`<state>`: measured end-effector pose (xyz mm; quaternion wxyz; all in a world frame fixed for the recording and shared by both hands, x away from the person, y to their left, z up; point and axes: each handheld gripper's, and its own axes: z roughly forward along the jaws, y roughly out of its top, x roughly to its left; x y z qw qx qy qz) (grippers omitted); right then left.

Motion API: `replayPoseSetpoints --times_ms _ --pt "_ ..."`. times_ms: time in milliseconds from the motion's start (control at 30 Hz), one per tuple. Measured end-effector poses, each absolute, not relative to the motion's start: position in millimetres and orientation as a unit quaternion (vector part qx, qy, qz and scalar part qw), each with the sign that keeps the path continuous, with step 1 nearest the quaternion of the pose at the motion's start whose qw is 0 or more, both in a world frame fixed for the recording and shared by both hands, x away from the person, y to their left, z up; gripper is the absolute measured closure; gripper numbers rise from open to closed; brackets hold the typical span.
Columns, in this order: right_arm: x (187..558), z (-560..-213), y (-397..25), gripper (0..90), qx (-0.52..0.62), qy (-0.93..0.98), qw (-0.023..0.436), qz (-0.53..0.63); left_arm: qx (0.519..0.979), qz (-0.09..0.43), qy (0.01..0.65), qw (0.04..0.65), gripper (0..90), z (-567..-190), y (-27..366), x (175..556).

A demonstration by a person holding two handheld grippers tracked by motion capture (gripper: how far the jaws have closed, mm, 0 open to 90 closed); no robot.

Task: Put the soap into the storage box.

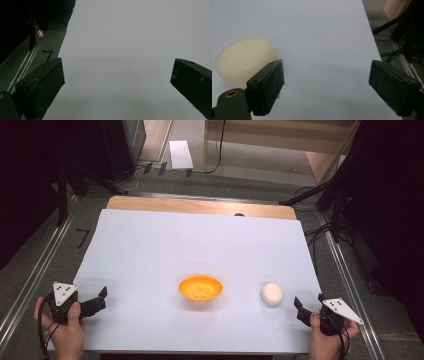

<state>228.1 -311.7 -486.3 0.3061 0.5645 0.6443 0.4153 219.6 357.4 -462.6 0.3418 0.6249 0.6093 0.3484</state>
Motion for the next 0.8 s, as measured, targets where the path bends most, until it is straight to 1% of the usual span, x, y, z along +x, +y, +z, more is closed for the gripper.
replayPoseSetpoints --times_ms 33,100,300,500,600,800 --pt "228 -486 -314 13.6 0.56 0.647 0.295 0.425 0.624 0.349 0.61 0.342 0.0 -462 358 219" --pt "228 -486 -315 13.6 0.558 0.648 0.286 0.432 0.619 0.353 0.61 0.347 0.0 -462 358 217" --pt "229 -480 -319 13.4 0.546 0.668 0.27 0.427 0.619 0.356 0.61 0.344 0.0 -463 357 217" --pt "234 -466 -321 12.1 0.523 0.719 0.246 0.386 0.622 0.36 0.606 0.342 0.0 -463 356 217" --pt "241 -462 -319 7.3 0.512 0.748 0.216 0.364 0.621 0.36 0.607 0.342 0.0 -463 356 217" --pt "250 -454 -309 4.6 0.488 0.782 0.2 0.333 0.621 0.359 0.607 0.341 0.0 -463 356 217"
